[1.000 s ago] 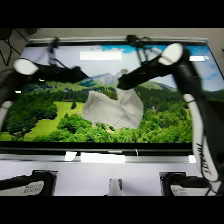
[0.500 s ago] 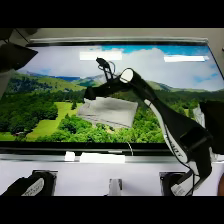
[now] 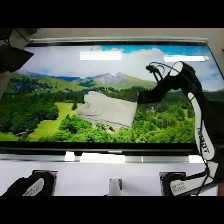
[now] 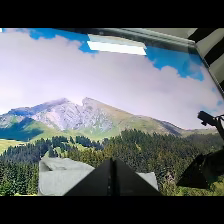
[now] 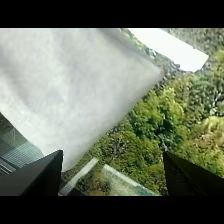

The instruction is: Fold the shirts.

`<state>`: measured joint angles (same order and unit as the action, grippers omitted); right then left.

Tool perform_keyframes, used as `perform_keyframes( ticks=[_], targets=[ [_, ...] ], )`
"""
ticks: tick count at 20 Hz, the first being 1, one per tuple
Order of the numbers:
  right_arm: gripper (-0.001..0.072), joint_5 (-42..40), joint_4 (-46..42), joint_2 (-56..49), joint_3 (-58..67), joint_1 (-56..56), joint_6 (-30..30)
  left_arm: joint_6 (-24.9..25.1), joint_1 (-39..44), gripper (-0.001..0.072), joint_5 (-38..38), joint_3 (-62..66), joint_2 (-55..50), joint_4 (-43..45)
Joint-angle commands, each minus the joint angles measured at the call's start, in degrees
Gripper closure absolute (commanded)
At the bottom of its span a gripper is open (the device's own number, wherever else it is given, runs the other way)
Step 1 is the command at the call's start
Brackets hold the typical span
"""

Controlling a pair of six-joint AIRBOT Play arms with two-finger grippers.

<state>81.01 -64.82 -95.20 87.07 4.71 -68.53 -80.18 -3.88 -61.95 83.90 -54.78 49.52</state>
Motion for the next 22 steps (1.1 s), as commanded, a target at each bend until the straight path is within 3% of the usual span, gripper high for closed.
perform_keyframes(
  ticks=[1,7,8,9,10,11,12,14,18,22],
  targets=[
    [0.0047,-3.0,3.2,-2.8,-6.8,-0.5,-1.2,0.0,0.0,0.067,-0.2,0.0,0.2,0.0],
    [0.0039,-5.7,10.8,-9.8,-7.1,5.2,-0.3,0.0,0.0,0.067,-1.6,0.0,0.2,-0.4],
    [0.0118,-6.2,11.1,-10.3,-7.1,6.0,-0.3,0.0,0.0,0.0671,-1.6,0.0,0.2,-0.4],
    [0.0334,-6.7,12.1,-10.5,-7.1,6.3,-0.2,0.0,0.0,0.067,-1.6,0.0,0.2,-0.4],
    [0.0642,-7.2,14.9,-10.5,-7.0,6.3,1.6,0.0,0.0,0.067,-1.6,0.0,0.2,-0.4],
    [0.0675,-6.8,18.4,-10.4,-6.0,5.5,3.9,0.0,0.0,0.067,-1.6,0.0,0.2,-0.4],
    [0.0676,-5.8,22.4,-9.9,-4.1,4.2,7.5,0.0,0.0,0.067,-1.5,0.0,0.1,-0.4],
    [0.0679,-3.4,25.2,-7.5,1.8,0.0,8.9,0.0,0.0,0.067,-1.5,0.0,0.0,-0.4],
    [0.0679,3.3,18.1,-0.9,15.5,-15.1,2.8,1.3,0.0,0.067,-1.1,0.0,0.0,0.9],
    [0.0678,14.7,13.6,3.3,22.6,-33.0,1.2,1.3,0.0,0.067,-1.1,0.0,0.0,1.1]
  ],
)
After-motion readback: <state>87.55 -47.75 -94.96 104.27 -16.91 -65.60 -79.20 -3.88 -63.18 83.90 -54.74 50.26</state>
